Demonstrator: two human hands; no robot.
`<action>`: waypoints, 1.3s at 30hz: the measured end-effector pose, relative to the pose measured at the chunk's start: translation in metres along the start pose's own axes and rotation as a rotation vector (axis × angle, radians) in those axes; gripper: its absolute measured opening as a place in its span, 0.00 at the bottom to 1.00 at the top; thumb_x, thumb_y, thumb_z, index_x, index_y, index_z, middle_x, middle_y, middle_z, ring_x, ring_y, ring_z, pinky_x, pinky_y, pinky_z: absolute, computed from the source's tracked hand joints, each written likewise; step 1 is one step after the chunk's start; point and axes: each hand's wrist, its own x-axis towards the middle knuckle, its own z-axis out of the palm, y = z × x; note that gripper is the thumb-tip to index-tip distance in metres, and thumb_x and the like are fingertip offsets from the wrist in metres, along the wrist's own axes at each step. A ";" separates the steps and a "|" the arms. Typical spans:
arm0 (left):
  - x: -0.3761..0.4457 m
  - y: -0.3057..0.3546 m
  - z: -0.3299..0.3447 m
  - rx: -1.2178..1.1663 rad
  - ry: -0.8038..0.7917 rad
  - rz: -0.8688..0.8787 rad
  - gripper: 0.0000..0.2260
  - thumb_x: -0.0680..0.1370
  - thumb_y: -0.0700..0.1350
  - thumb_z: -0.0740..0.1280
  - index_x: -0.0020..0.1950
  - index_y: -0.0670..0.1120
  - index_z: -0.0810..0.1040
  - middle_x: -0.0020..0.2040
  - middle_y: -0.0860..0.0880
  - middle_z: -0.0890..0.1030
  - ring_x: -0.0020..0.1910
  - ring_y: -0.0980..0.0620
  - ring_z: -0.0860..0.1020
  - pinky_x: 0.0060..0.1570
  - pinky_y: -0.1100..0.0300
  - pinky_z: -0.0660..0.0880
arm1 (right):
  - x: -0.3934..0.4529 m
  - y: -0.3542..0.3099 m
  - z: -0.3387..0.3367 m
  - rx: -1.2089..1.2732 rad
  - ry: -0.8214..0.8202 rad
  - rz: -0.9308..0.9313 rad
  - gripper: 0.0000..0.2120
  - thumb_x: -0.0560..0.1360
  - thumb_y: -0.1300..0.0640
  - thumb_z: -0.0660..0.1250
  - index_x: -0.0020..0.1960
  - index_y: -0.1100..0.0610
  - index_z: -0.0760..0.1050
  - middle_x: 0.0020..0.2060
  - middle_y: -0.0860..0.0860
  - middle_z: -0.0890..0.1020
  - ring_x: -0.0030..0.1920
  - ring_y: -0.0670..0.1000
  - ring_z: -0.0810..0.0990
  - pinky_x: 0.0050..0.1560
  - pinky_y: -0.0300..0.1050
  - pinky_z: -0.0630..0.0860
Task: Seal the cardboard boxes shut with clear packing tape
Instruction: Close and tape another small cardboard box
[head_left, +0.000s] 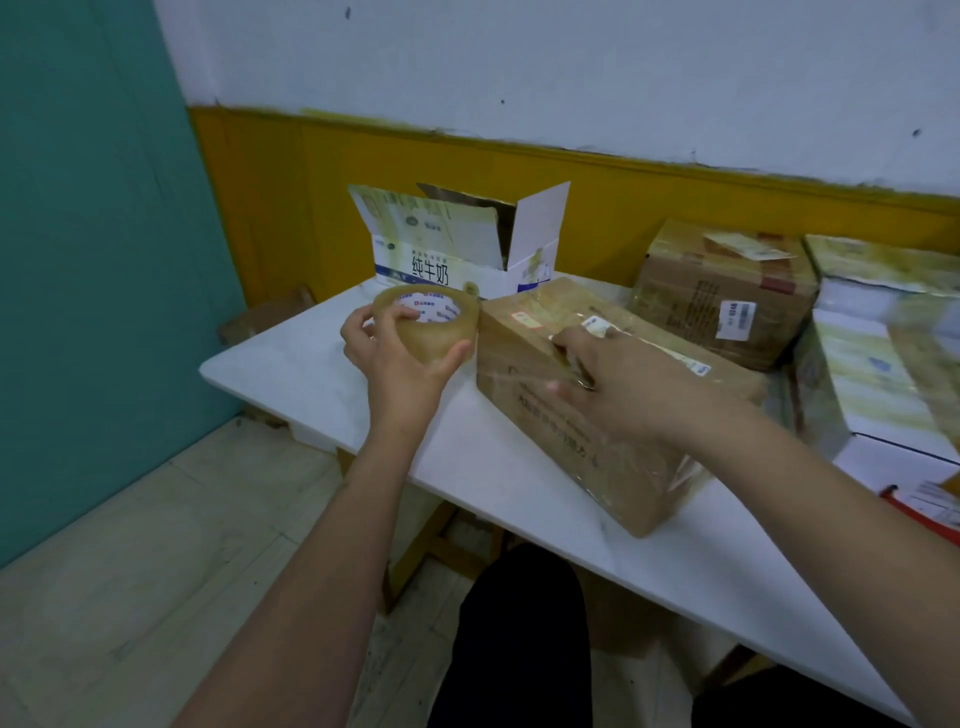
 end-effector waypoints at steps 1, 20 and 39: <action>0.003 0.001 0.001 0.002 -0.006 -0.019 0.28 0.66 0.52 0.83 0.60 0.51 0.75 0.70 0.48 0.61 0.69 0.50 0.61 0.50 0.86 0.60 | -0.002 0.001 -0.001 0.004 -0.008 -0.016 0.23 0.82 0.43 0.59 0.73 0.52 0.63 0.59 0.54 0.75 0.61 0.58 0.73 0.52 0.46 0.67; -0.026 0.001 -0.055 0.038 -0.101 0.278 0.20 0.73 0.46 0.73 0.58 0.40 0.68 0.75 0.39 0.56 0.77 0.50 0.52 0.66 0.80 0.55 | 0.000 -0.025 -0.014 -0.262 0.041 -0.076 0.29 0.75 0.28 0.55 0.60 0.51 0.68 0.54 0.50 0.74 0.52 0.52 0.74 0.47 0.49 0.72; 0.004 -0.005 -0.065 0.084 -0.292 0.161 0.19 0.67 0.51 0.82 0.46 0.47 0.75 0.70 0.52 0.72 0.69 0.57 0.68 0.65 0.67 0.66 | 0.014 -0.046 0.013 -0.308 0.029 -0.148 0.34 0.80 0.36 0.44 0.74 0.57 0.64 0.69 0.55 0.72 0.66 0.57 0.71 0.61 0.51 0.72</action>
